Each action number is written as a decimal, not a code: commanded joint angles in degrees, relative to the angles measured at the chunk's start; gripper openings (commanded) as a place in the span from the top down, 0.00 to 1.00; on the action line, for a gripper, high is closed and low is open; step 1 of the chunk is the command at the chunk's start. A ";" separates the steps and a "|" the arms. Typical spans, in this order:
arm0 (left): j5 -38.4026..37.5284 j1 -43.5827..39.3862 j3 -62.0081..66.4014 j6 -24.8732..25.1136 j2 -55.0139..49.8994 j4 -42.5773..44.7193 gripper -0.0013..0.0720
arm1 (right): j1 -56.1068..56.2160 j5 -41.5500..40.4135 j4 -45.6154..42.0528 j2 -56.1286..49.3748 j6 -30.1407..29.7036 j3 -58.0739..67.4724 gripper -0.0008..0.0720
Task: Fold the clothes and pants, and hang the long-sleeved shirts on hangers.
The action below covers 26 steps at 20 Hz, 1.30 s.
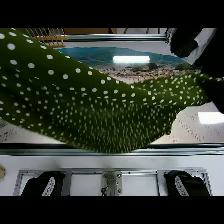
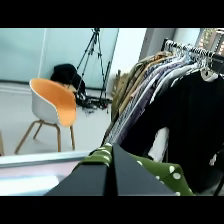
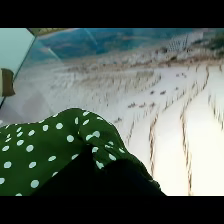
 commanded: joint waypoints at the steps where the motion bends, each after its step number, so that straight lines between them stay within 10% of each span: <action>1: -7.93 0.04 0.46 -1.20 -7.13 0.07 0.98 | -0.02 10.67 -0.15 -3.39 6.01 -1.75 0.98; 8: -3.39 -1.07 -14.58 -1.77 -35.69 -0.52 0.98 | 7.45 2.75 -8.31 -28.26 3.17 -11.50 0.98; 15: -2.23 -3.76 1.46 -1.57 -59.32 -0.50 0.98 | 7.74 -11.08 -11.08 -51.32 1.44 1.01 0.98; 20: -9.64 -2.08 4.48 -1.51 -58.71 0.22 0.98 | 7.89 -8.15 -20.31 -49.46 1.42 3.87 0.98; 26: -7.43 -2.60 -23.61 0.55 -43.10 5.90 0.98 | 11.02 -3.91 -26.62 -42.86 1.03 -5.90 0.98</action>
